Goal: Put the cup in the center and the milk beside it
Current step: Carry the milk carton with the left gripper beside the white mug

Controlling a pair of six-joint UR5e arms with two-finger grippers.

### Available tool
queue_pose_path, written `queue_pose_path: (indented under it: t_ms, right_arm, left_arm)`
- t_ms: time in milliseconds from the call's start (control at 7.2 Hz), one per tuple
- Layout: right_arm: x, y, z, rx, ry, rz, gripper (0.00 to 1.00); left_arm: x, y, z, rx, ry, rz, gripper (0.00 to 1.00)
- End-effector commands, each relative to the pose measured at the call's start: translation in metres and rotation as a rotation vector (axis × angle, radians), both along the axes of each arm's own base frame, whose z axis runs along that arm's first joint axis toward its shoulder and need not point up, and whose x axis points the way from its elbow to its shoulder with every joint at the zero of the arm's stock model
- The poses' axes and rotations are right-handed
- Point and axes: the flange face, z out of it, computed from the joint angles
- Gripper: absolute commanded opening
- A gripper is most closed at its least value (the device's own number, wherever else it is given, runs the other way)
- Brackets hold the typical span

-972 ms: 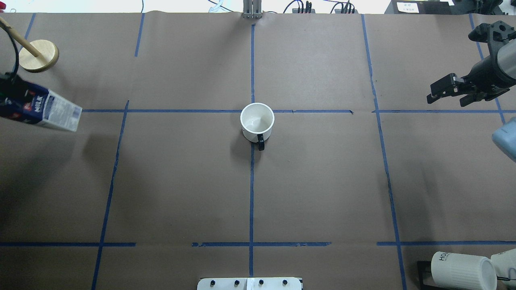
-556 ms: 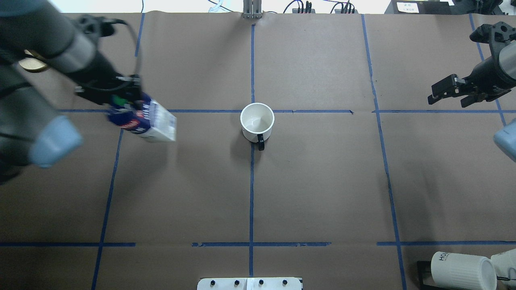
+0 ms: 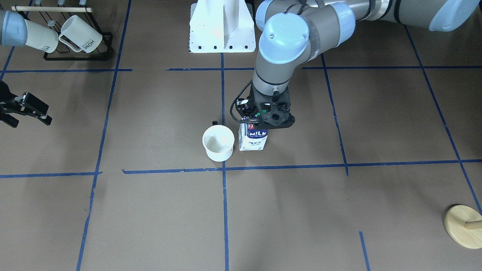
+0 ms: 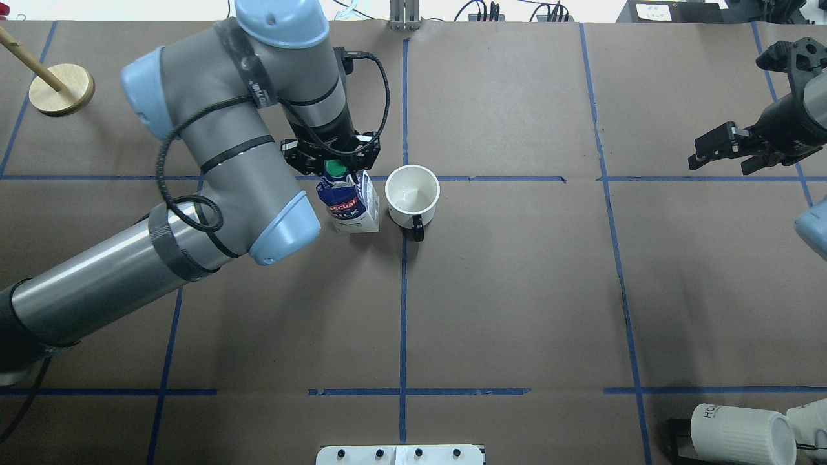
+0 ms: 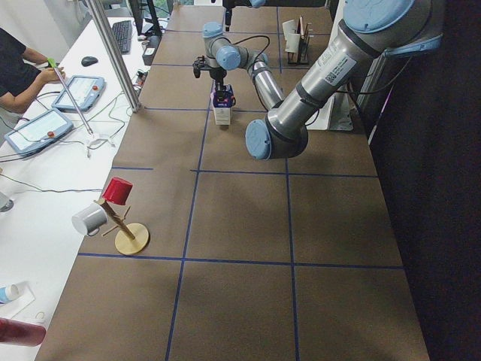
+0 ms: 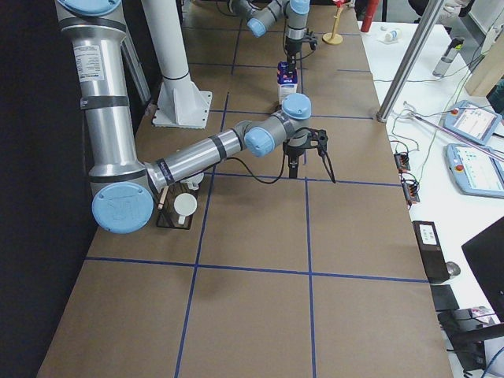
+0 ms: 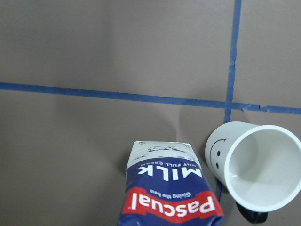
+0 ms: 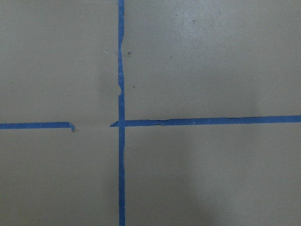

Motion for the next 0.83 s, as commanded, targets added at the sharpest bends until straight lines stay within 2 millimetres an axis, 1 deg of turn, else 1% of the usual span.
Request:
queue_pose_path:
  t_ms: [0,139,278,417,556,694]
  right_arm:
    - [0.0,0.0,0.0,-0.002,-0.001,0.0,1.0]
    - [0.0,0.0,0.0,-0.002,-0.001,0.0,1.0]
    - [0.0,0.0,0.0,-0.001,0.0,-0.001,1.0]
    - [0.0,0.0,0.0,-0.001,0.0,-0.001,1.0]
    - [0.0,0.0,0.0,-0.001,0.0,-0.001,1.0]
    - [0.0,0.0,0.001,-0.002,0.0,-0.001,1.0]
  left_arm:
    - [0.016,-0.008,-0.001,-0.008,-0.022,0.0,0.06]
    - [0.021,-0.013,-0.011,-0.008,-0.021,-0.001,0.07]
    - [0.022,-0.013,-0.013,-0.006,-0.019,-0.001,0.09]
    - [0.022,-0.014,-0.01,-0.009,-0.022,-0.001,0.12]
    - [0.022,-0.014,-0.012,-0.008,-0.021,-0.001,0.19]
    - [0.022,-0.014,-0.012,-0.011,-0.021,-0.004,0.45]
